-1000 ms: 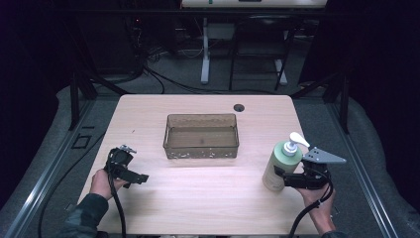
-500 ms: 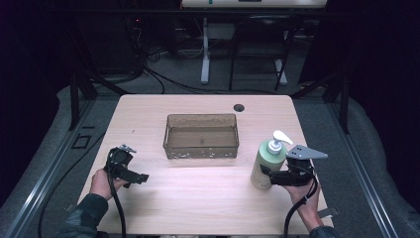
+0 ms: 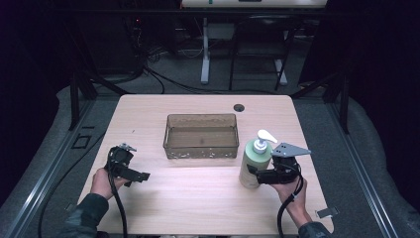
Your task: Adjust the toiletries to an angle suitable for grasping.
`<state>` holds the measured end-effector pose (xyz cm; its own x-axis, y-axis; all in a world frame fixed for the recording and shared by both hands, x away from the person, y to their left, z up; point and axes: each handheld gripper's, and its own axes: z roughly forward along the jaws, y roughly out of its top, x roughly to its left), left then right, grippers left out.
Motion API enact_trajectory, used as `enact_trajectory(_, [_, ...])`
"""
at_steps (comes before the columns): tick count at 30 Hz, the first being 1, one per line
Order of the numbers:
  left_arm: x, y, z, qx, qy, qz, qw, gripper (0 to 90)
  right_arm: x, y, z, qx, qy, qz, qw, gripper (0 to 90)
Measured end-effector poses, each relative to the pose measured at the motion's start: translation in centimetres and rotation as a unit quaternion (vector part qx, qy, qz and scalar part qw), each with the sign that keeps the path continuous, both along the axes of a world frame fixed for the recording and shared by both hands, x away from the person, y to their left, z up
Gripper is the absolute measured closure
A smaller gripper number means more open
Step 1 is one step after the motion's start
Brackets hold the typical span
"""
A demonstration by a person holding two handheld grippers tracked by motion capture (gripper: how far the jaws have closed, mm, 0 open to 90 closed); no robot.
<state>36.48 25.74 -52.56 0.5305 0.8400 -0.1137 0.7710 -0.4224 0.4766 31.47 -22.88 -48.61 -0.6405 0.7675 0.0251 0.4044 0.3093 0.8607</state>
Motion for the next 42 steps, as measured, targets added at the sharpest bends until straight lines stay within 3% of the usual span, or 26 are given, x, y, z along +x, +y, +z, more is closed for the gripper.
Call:
enact_trajectory(24, [0.1, -0.2, 0.1, -0.018, -0.004, -0.009, 0.9998, 0.0, 1.4, 3.7, 0.1, -0.004, 0.001, 0.051, 0.9987, 11.8])
enact_trajectory(42, [0.1, 0.0, 0.2, -0.025, -0.013, -0.013, 0.9995, 0.0, 2.5, 6.8, 0.1, -0.009, 0.005, 0.097, 0.9952, 11.9])
